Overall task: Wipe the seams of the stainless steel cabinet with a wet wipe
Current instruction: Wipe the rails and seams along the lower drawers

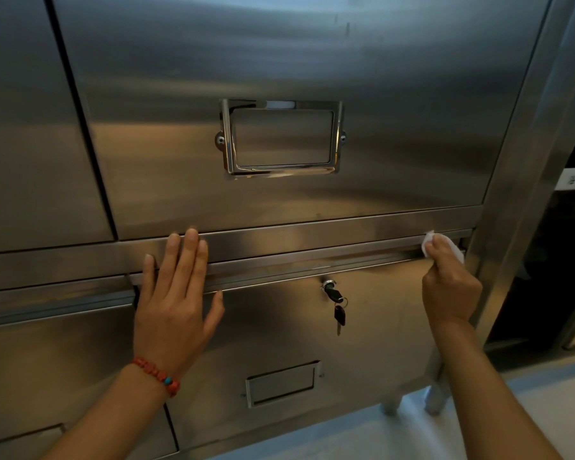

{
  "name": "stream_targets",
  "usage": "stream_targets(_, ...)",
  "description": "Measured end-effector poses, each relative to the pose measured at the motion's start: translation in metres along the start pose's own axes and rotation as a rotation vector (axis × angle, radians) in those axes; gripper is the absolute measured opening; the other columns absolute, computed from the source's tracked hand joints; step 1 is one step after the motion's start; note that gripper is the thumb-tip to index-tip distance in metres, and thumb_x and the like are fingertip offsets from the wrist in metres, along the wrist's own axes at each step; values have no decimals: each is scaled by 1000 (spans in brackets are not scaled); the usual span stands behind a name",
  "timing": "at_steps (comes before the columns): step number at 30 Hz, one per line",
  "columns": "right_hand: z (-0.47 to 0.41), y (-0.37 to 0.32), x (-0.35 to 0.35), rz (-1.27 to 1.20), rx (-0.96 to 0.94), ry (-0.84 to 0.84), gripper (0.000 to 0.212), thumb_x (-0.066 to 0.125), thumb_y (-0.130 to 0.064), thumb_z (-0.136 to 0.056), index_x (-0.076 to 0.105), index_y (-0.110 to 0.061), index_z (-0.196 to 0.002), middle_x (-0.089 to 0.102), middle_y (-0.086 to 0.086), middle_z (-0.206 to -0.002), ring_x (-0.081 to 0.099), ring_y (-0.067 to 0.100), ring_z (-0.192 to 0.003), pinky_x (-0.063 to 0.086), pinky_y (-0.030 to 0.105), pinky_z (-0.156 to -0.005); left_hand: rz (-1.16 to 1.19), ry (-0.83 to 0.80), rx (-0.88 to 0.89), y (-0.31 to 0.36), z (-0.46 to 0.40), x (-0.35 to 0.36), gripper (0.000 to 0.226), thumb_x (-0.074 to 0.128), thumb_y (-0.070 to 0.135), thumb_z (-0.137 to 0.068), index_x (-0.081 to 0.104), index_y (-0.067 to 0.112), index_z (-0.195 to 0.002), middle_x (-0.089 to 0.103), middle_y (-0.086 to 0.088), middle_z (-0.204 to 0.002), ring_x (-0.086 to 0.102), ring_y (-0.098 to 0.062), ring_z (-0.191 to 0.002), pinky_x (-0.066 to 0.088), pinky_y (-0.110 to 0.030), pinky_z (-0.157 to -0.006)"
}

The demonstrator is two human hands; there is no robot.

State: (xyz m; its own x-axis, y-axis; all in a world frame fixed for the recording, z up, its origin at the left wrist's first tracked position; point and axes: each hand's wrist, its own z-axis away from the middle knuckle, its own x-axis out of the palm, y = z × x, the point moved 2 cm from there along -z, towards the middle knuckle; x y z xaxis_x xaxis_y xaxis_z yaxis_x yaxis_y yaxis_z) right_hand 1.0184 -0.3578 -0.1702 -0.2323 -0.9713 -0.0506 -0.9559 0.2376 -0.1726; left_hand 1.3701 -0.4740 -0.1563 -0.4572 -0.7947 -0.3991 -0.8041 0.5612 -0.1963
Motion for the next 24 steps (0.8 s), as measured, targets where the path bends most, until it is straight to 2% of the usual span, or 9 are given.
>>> stream_targets(3, -6, 13, -6, 83, -136, -42, 26, 46, 6, -85, 71, 8, -94, 69, 23, -99, 69, 40, -80, 57, 49, -57, 2, 6, -5, 0, 1, 0, 63, 43, 31, -87, 35, -3, -139, 28, -19, -148, 21, -30, -140, 17, -51, -113)
stream_targets(5, -8, 18, -8, 119, -230, -78, 30, 43, 3, -86, 71, 9, -95, 68, 25, -100, 69, 41, -78, 56, 51, -53, 1, 9, -5, 0, 1, 1, 63, 44, 31, -87, 36, -3, -139, 28, -19, -148, 20, -30, -141, 17, -51, -113)
stream_targets(10, -7, 18, -12, 142, -347, -152, 44, 28, -2, -98, 70, 9, -96, 68, 26, -101, 69, 41, -82, 55, 51, -55, -9, 11, 3, 0, 2, 2, 64, 45, 31, -87, 35, -4, -139, 27, -19, -149, 20, -31, -141, 18, -52, -113)
stream_targets(15, -7, 25, -14, 169, -430, -223, 33, 40, 9, -84, 69, 9, -100, 66, 26, -106, 66, 41, -93, 56, 52, -66, -14, 12, 13, -1, 2, 3, 65, 46, 30, -86, 34, -4, -140, 28, -19, -149, 23, -33, -139, 18, -52, -113)
stream_targets(17, -10, 31, -15, 179, -433, -228, 35, 37, 11, -86, 69, 9, -99, 66, 26, -106, 66, 41, -93, 56, 51, -67, -16, 13, 12, -1, 2, 2, 64, 45, 30, -86, 34, -4, -140, 28, -19, -149, 22, -32, -139, 18, -52, -113)
stream_targets(20, -13, 39, -17, 178, -406, -254, 47, 23, 2, -98, 69, 11, -100, 65, 29, -105, 65, 44, -92, 56, 55, -65, -15, 7, 6, 0, 2, 1, 64, 45, 30, -85, 35, -4, -139, 28, -19, -148, 21, -31, -140, 19, -53, -112)
stream_targets(24, -13, 35, -16, 181, -419, -245, 50, 20, 2, -98, 69, 11, -97, 66, 29, -102, 67, 42, -89, 56, 53, -68, -23, 5, 2, 0, 2, 2, 65, 44, 31, -85, 35, -4, -139, 29, -19, -148, 22, -32, -139, 19, -53, -112)
